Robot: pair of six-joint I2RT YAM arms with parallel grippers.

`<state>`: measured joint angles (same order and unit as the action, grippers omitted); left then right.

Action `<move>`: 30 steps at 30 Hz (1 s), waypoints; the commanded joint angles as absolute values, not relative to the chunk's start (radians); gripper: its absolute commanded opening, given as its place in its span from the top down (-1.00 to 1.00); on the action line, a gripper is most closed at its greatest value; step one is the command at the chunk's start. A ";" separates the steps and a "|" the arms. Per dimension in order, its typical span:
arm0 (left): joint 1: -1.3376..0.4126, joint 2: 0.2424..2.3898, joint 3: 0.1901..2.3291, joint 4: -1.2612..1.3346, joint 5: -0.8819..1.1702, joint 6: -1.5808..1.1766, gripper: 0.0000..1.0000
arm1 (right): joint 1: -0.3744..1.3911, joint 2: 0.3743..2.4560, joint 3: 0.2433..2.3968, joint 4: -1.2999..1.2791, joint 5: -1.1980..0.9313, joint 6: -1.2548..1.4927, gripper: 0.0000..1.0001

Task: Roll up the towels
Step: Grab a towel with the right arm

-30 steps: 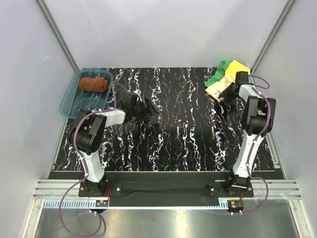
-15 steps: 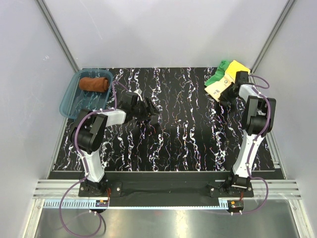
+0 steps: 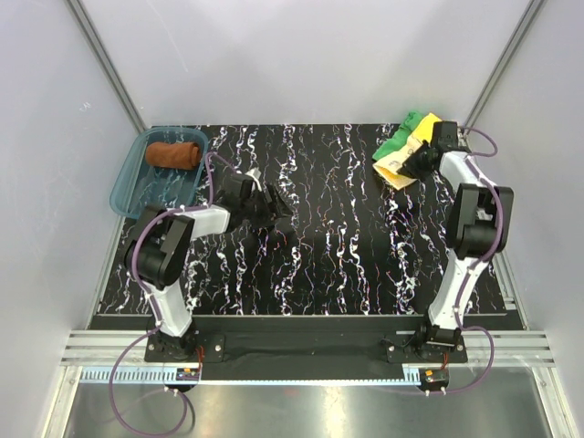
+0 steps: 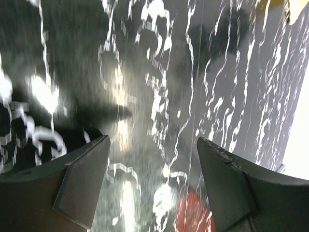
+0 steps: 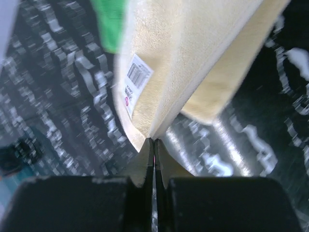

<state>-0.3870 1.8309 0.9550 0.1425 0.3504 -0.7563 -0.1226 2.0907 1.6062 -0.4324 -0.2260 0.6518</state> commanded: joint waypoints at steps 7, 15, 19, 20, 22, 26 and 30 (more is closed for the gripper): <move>-0.420 1.614 0.836 0.061 0.310 -0.723 -0.62 | 0.067 1.770 1.792 -0.526 -0.219 0.647 1.00; -0.419 1.364 0.821 -0.116 0.236 -0.715 -0.64 | 0.225 2.067 2.558 -0.762 -0.342 0.601 1.00; -0.419 1.226 0.795 -0.205 0.180 -0.710 -0.64 | 0.233 2.080 2.725 -0.701 -0.434 0.630 1.00; -0.419 1.197 0.793 -0.251 0.152 -0.710 -0.65 | 0.235 2.013 2.674 -0.657 -0.474 0.630 1.00; -0.417 1.100 0.793 -0.305 0.121 -0.707 -0.66 | 0.238 1.901 2.380 -0.600 -0.482 0.632 1.00; -0.414 0.924 0.807 -0.478 0.000 -0.667 -0.71 | 0.241 1.522 1.705 -0.326 -0.393 0.621 1.00; -0.408 0.830 0.773 -0.508 -0.040 -0.647 -0.89 | 0.242 1.220 1.279 -0.272 -0.388 0.638 1.00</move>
